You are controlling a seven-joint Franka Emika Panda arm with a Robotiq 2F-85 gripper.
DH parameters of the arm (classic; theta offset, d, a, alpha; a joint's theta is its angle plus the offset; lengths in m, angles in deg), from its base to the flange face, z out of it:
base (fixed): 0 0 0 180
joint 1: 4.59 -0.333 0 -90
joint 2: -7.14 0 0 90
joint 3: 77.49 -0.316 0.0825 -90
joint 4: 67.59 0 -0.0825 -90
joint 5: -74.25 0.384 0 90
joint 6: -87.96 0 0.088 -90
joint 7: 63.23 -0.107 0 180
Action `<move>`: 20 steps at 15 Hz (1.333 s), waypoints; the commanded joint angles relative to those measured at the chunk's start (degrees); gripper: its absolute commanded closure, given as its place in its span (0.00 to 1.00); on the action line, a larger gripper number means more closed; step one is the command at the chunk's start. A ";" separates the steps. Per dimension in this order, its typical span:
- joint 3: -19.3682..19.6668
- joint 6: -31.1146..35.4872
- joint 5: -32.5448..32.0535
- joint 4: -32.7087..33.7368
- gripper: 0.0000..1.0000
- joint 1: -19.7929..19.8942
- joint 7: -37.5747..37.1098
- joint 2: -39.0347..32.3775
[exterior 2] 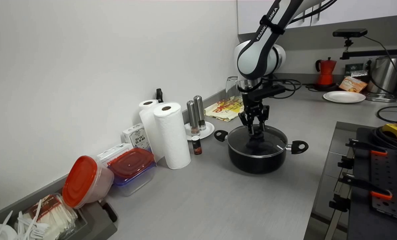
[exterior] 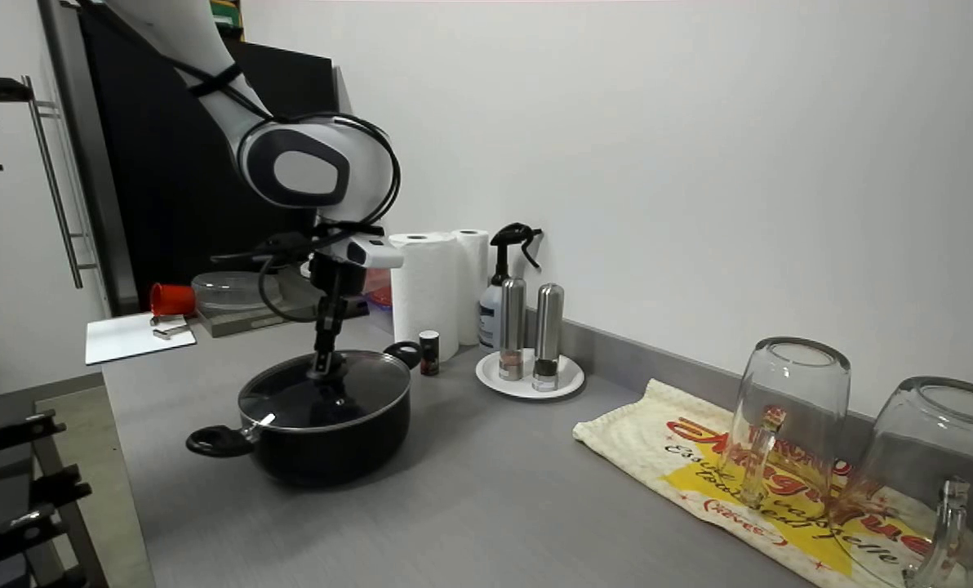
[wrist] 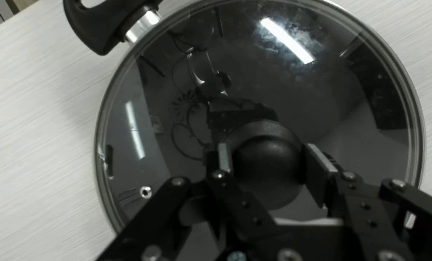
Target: Cover the pot with the clear lid
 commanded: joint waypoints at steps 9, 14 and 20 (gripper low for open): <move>0.33 -0.03 0.41 0.27 0.25 -0.56 -0.22 -0.13; -0.93 -3.51 4.14 -3.23 0.01 1.13 2.75 5.42; -0.16 -6.00 4.71 -3.25 0.00 0.96 3.43 7.72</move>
